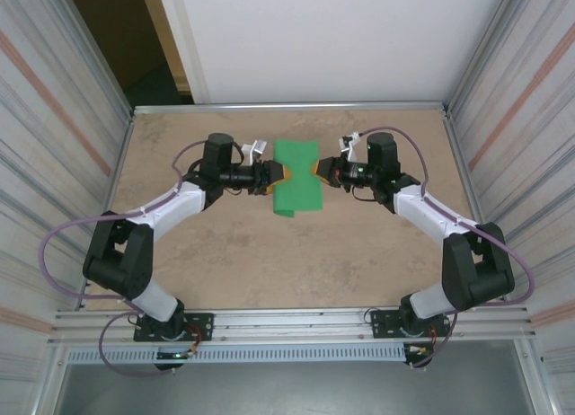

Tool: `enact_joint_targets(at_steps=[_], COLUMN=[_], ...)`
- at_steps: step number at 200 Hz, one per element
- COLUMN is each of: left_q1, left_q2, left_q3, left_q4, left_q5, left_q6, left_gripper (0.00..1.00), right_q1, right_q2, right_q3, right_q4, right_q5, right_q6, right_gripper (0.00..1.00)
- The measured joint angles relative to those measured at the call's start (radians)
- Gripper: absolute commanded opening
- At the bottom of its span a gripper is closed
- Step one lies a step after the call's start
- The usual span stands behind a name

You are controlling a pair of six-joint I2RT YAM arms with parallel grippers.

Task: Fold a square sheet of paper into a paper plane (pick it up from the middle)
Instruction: First fold in half a square sheet of paper at the center of the table.

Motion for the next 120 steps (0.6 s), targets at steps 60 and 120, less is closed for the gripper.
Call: enact_joint_targets(at_steps=[60, 120], left_q1=[0.064, 0.103], left_q2=[-0.003, -0.105], left_q3=[-0.107, -0.171], left_q4=[-0.104, -0.169], left_q5=[-0.174, -0.297], left_q6=[0.065, 0.104], left_gripper=[0.85, 0.94], right_q1=[-0.006, 0.040], right_q2=[-0.023, -0.042], right_q3=[0.049, 0.174], right_q4=[-0.256, -0.415], right_q5=[0.134, 0.233], right_q6=[-0.114, -0.200], right_gripper=[0.00, 0.00])
